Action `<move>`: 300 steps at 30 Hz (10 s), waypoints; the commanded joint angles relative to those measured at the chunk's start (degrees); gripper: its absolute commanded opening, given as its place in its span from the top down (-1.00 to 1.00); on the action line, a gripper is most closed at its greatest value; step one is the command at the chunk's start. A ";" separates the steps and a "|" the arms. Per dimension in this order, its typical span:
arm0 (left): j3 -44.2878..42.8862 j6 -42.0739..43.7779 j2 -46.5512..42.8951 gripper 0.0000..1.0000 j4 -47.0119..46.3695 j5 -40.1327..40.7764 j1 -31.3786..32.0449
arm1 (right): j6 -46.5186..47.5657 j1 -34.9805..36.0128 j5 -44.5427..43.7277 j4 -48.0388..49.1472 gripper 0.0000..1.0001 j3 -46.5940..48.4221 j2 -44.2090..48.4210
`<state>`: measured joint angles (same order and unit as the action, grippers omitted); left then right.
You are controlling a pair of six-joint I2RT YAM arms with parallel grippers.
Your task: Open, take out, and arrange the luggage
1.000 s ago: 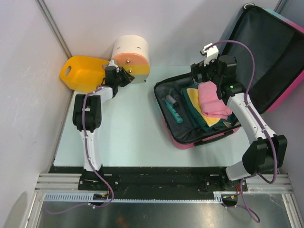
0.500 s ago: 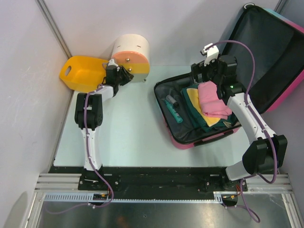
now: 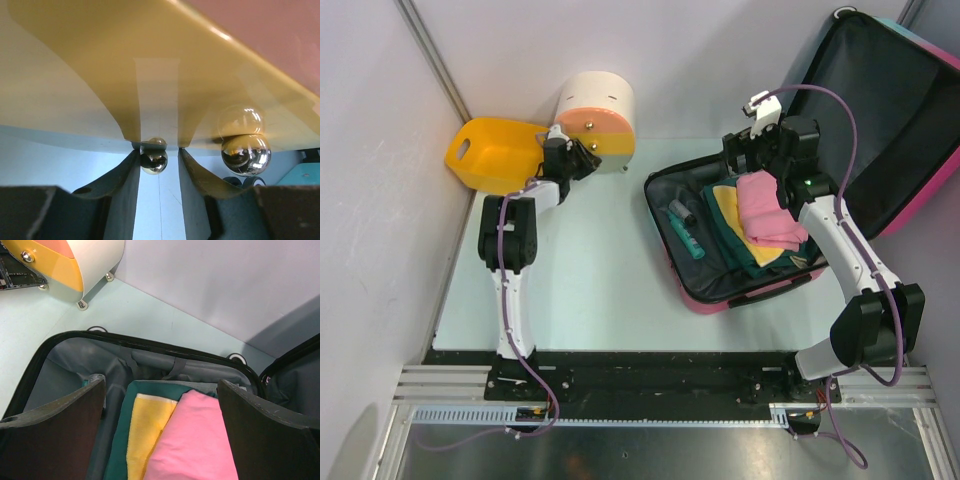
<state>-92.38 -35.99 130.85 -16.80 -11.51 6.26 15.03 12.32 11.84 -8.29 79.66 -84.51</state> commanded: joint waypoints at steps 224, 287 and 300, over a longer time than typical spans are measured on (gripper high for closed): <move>46.77 9.71 -52.81 0.16 4.32 -7.83 -12.77 | 39.04 28.12 -1.20 10.32 -0.70 37.43 -38.66; 27.95 29.44 -36.44 -0.68 -9.39 -5.71 1.03 | 21.10 8.16 -7.09 -6.48 -0.81 9.38 -8.39; 28.88 2.35 -25.02 -1.00 -23.86 -35.28 -1.25 | 22.24 7.64 -7.00 -3.92 -0.81 5.87 -6.11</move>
<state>-67.94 -15.97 104.31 -29.26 -44.10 6.15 37.28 20.43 4.82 -14.87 86.74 -92.68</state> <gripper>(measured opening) 0.996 0.904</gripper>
